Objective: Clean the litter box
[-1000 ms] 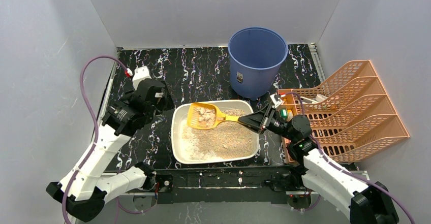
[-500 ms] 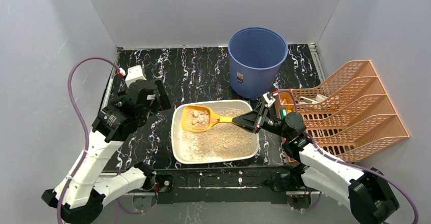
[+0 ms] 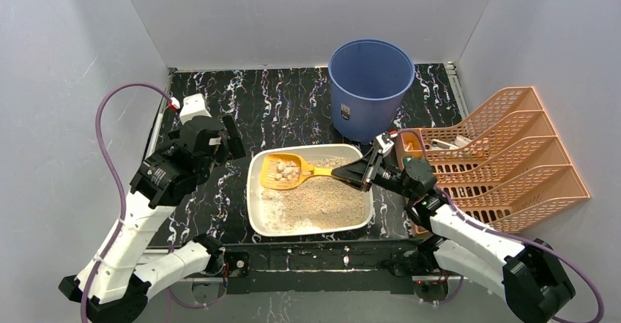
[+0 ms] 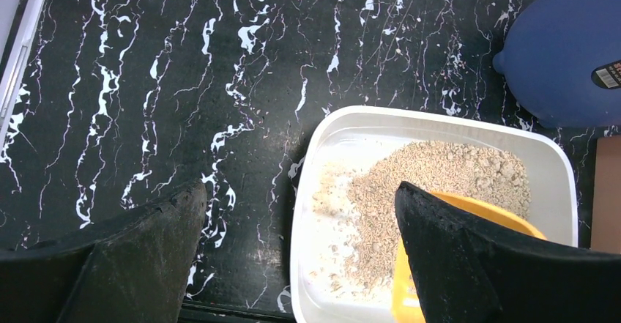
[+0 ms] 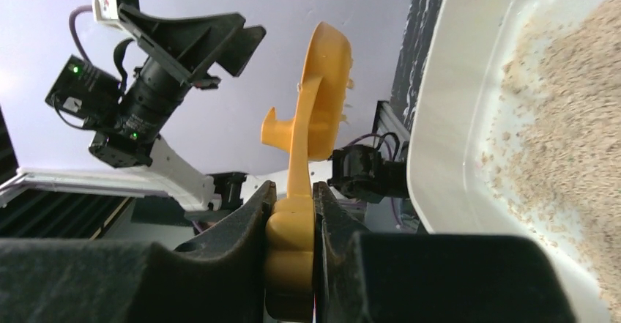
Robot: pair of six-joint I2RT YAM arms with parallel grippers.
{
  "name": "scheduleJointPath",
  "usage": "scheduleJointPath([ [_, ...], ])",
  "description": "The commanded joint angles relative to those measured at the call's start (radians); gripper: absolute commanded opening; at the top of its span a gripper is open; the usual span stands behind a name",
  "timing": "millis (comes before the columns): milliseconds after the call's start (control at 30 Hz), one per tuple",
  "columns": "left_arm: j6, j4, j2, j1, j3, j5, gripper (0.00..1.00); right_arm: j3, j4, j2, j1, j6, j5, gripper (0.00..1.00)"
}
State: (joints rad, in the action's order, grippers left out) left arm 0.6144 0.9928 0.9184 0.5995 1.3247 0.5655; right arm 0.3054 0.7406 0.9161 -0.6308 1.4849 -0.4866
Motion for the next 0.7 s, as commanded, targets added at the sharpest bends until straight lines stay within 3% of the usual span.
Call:
scheduleJointPath([
  [0,-0.014,-0.016,-0.019,0.003,-0.024,0.012,0.98,0.002,0.092,-0.027,0.033,0.019,0.032,0.01],
  [67,-0.012,0.004,-0.004,0.003,-0.004,0.006,0.98,0.047,0.109,0.013,-0.03,-0.014,-0.033,0.01],
  [133,-0.009,-0.008,-0.01,0.003,-0.023,0.012,0.98,0.039,-0.097,-0.046,-0.012,-0.07,0.07,0.01],
  [167,-0.013,-0.025,-0.015,0.003,-0.037,0.008,0.98,0.0,-0.101,-0.069,0.018,-0.021,0.104,0.01],
  [233,-0.016,-0.03,-0.008,0.003,-0.03,-0.011,0.98,-0.018,0.153,-0.014,0.006,0.06,0.012,0.01],
  [267,-0.014,-0.018,0.0,0.003,-0.02,-0.014,0.98,0.026,0.141,0.006,-0.009,0.03,-0.044,0.01],
  [300,-0.007,-0.01,0.002,0.003,-0.019,-0.01,0.98,0.054,0.049,-0.01,-0.012,-0.029,-0.045,0.01],
  [367,-0.011,-0.028,-0.009,0.003,-0.047,-0.003,0.98,0.052,-0.219,-0.107,0.025,-0.076,0.105,0.01],
  [433,-0.015,-0.042,-0.011,0.003,-0.053,-0.018,0.98,-0.004,0.035,-0.08,0.035,0.027,0.053,0.01],
  [467,-0.013,-0.031,-0.003,0.003,-0.039,-0.024,0.98,0.027,0.05,-0.04,0.023,0.028,-0.024,0.01],
  [500,-0.009,-0.019,0.002,0.003,-0.029,-0.022,0.98,0.061,-0.013,-0.026,0.02,-0.015,-0.065,0.01],
  [567,-0.006,-0.028,-0.006,0.003,-0.043,-0.01,0.98,0.079,-0.23,-0.091,0.045,-0.094,0.068,0.01],
  [600,-0.013,-0.045,-0.011,0.003,-0.055,-0.013,0.98,0.034,-0.128,-0.105,0.052,-0.045,0.096,0.01],
  [633,-0.016,-0.052,-0.008,0.003,-0.054,-0.022,0.98,0.007,0.035,-0.077,0.049,0.019,0.048,0.01],
  [667,-0.016,-0.04,-0.001,0.003,-0.041,-0.031,0.98,0.025,0.086,-0.03,0.03,0.036,-0.016,0.01],
])
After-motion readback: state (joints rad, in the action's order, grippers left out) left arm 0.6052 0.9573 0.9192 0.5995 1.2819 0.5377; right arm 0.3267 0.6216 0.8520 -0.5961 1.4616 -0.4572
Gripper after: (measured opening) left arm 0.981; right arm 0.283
